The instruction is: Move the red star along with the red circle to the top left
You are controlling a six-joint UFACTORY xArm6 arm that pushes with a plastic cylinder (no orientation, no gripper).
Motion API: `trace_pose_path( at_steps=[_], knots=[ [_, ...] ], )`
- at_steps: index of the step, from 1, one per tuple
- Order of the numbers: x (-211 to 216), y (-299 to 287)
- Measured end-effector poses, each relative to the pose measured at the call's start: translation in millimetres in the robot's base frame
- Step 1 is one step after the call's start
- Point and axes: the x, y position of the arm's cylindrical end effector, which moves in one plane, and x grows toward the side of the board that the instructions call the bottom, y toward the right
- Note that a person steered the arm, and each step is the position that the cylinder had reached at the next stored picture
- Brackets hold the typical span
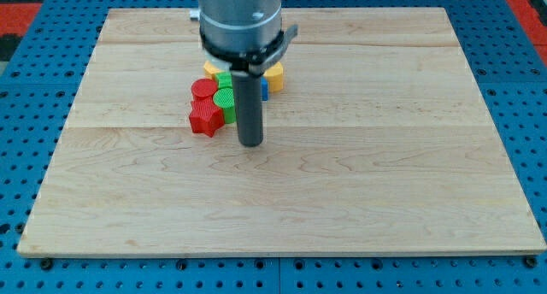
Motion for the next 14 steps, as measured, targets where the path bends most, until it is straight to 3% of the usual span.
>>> trace_pose_path(
  at_steps=[1,2,4,6,7,8,12,14],
  knots=[
    [-8.8,-34.4],
    [-43.3,-46.8],
    [-59.8,-46.3],
    [-112.2,-60.4],
    [-113.5,-89.0],
    [-114.8,-70.5],
    [-96.0,-105.7],
    [-138.2,-123.6]
  ],
)
